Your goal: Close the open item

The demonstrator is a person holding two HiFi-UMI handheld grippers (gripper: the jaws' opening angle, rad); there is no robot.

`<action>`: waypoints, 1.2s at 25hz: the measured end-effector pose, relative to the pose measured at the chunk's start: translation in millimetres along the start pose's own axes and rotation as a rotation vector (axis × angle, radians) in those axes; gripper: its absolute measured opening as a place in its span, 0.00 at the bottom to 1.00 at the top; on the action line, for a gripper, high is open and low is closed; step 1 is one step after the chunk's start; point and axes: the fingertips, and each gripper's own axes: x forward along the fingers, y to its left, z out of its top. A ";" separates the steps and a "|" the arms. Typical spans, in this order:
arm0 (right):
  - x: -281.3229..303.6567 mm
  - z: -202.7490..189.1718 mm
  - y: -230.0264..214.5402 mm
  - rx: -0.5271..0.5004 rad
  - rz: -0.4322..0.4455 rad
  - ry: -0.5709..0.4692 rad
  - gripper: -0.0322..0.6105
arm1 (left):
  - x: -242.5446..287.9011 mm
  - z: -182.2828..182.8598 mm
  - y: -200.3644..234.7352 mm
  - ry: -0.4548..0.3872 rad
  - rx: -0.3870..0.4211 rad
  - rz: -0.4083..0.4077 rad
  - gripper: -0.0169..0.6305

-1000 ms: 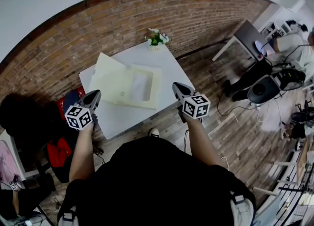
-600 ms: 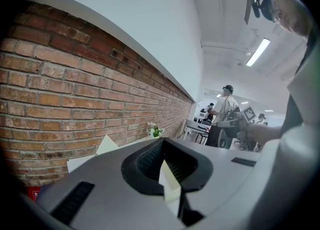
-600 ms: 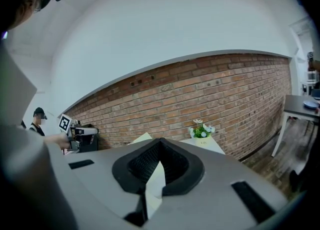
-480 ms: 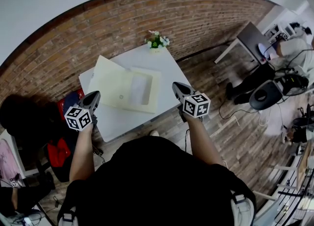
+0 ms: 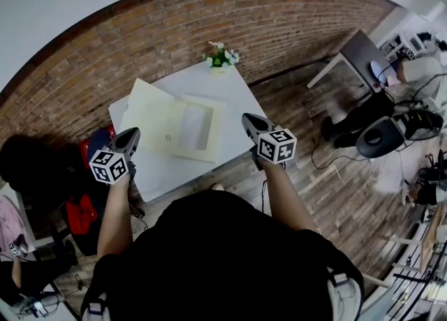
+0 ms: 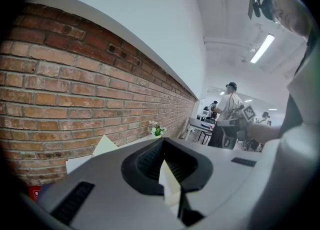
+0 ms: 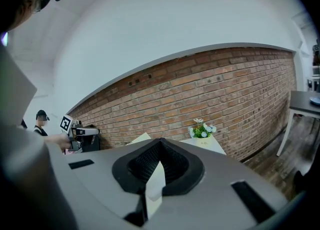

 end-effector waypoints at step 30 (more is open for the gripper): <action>27.5 11.1 -82.1 -0.024 0.114 0.044 0.08 | 81.3 7.3 -30.6 0.024 -0.009 0.067 0.04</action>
